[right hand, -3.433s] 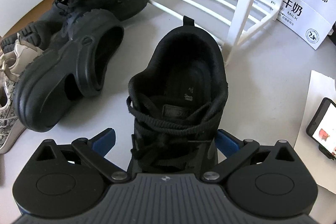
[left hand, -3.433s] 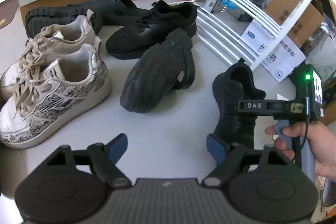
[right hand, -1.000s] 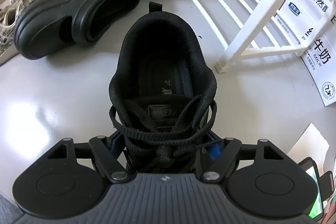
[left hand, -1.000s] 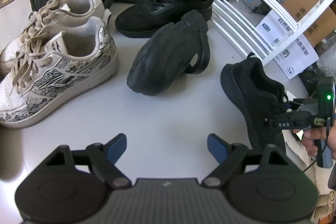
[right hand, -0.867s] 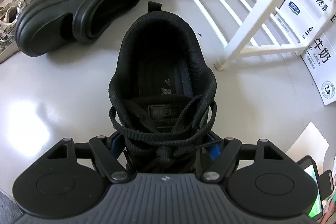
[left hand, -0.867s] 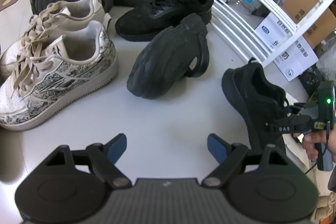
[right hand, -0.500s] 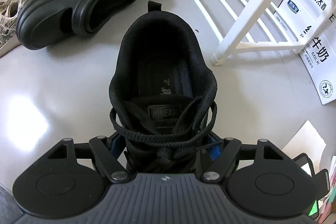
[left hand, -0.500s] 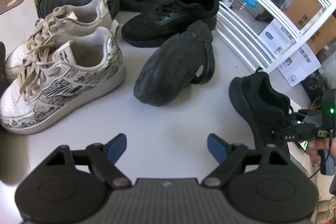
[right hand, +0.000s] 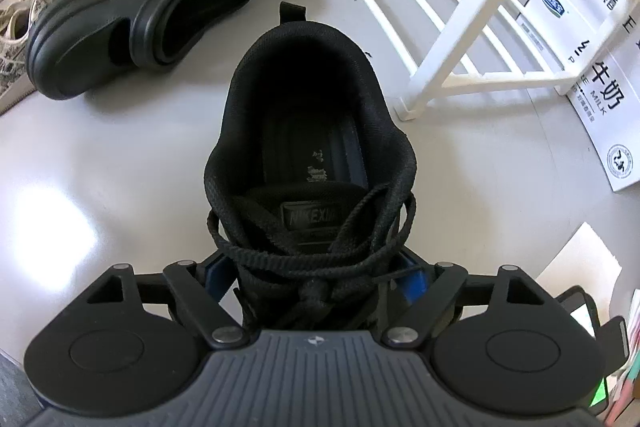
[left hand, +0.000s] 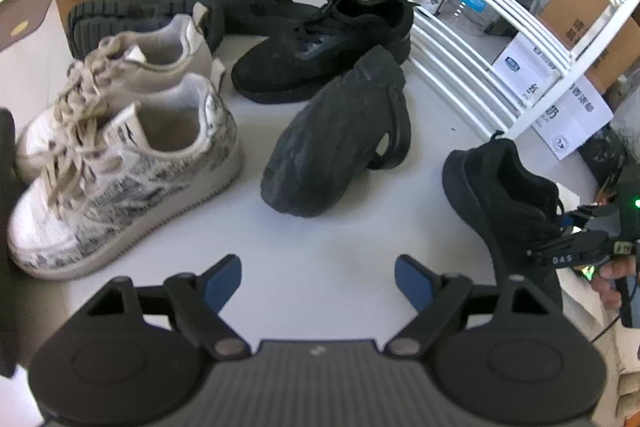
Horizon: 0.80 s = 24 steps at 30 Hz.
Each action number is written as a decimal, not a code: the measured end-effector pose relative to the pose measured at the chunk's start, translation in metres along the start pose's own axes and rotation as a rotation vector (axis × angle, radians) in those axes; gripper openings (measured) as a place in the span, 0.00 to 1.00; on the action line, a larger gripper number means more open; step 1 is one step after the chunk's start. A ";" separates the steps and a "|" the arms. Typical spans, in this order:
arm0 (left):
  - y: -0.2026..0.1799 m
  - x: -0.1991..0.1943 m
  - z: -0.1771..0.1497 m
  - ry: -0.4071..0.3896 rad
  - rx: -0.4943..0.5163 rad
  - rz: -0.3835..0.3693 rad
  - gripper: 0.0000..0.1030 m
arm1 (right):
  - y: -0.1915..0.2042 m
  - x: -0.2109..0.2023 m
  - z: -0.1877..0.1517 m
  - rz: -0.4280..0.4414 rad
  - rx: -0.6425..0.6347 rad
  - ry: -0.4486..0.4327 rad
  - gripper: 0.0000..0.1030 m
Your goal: Organize scattered shoes
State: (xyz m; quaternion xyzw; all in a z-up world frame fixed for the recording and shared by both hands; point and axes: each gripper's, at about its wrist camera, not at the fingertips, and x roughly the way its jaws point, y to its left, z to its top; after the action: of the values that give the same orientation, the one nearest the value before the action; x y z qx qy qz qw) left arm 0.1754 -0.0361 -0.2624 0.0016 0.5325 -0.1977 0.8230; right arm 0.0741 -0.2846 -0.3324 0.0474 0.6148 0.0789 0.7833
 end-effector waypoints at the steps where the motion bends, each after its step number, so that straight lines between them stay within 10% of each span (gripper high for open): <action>1: 0.001 -0.002 0.004 -0.005 0.001 0.009 0.83 | 0.002 -0.003 -0.003 0.002 0.014 -0.003 0.85; 24: -0.008 -0.020 0.157 -0.174 0.027 0.130 0.82 | -0.006 -0.080 -0.018 0.138 0.207 -0.182 0.86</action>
State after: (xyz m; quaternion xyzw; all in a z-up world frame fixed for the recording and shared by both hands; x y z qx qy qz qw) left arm 0.3031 -0.0699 -0.1749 0.0299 0.4549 -0.1505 0.8772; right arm 0.0384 -0.3054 -0.2608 0.1770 0.5414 0.0639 0.8194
